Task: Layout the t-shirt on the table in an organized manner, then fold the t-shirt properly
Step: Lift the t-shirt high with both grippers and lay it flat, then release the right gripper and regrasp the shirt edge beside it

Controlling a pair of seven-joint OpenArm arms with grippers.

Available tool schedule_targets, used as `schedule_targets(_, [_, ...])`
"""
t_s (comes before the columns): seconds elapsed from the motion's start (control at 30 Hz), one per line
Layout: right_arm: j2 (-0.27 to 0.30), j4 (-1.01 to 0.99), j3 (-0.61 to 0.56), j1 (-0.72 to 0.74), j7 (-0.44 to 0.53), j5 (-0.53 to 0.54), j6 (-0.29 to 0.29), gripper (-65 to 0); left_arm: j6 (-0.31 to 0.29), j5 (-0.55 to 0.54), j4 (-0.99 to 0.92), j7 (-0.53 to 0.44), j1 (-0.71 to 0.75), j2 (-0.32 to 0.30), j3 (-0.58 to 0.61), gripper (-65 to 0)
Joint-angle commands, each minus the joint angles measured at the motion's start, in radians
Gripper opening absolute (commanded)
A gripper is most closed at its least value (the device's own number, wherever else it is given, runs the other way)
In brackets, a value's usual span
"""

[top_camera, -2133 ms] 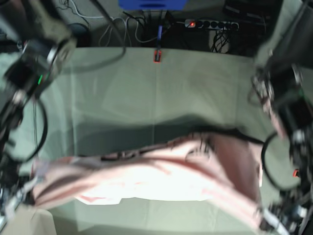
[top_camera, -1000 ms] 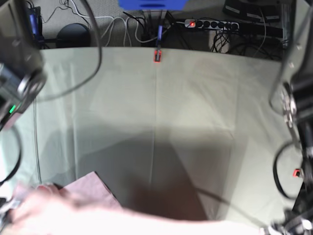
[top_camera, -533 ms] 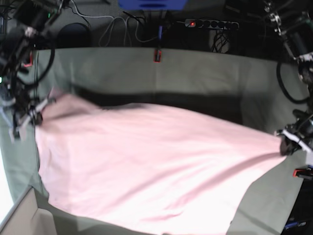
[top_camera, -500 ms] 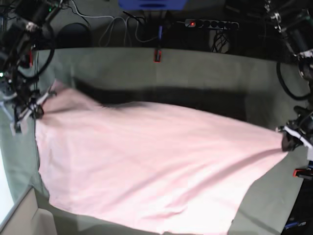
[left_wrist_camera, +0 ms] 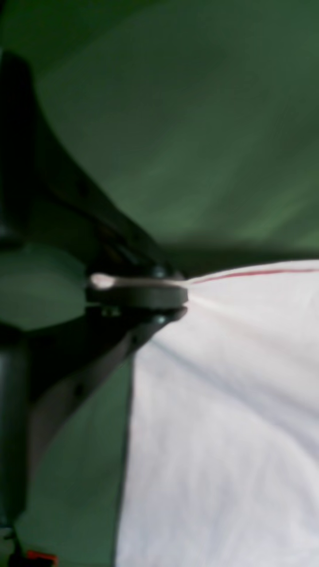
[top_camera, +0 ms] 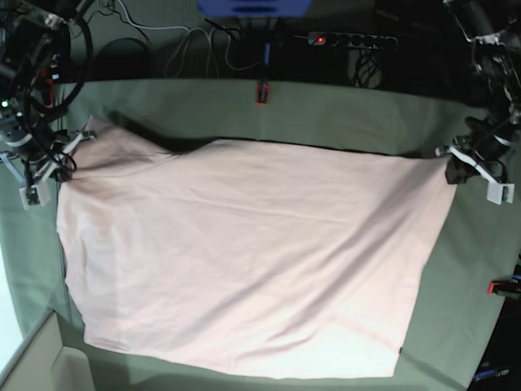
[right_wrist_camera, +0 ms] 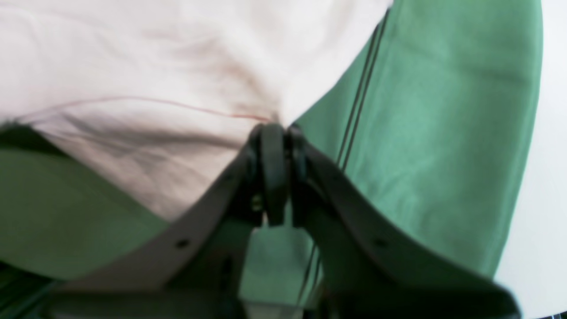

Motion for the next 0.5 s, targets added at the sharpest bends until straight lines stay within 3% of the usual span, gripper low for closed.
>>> schedule_targets(0.0, [0.013,-0.006,0.008,0.032,0.01,0.011,-0.001,-55.0,-0.005,-0.014,0.018,-0.021,0.001,-0.019,-0.007,-64.1])
schedule_targets(0.17, [0.062,-0.083,0.014,0.068,-0.073,0.012,-0.001,-32.3,-0.005,-0.014,0.015,-0.022,0.021,-0.005,-0.023,-64.1])
schedule_targets(0.27, [0.059,-0.091,0.097,0.063,-0.079,0.014,-0.001,-22.9,-0.005,-0.014,0.01,-0.022,0.018,0.004,-0.045,-64.1])
schedule_targets(0.47, [0.056,-0.066,0.181,-0.028,-0.076,0.017,-0.001,-21.0,-0.005,-0.014,0.01,-0.022,0.016,0.006,-0.057,-64.1])
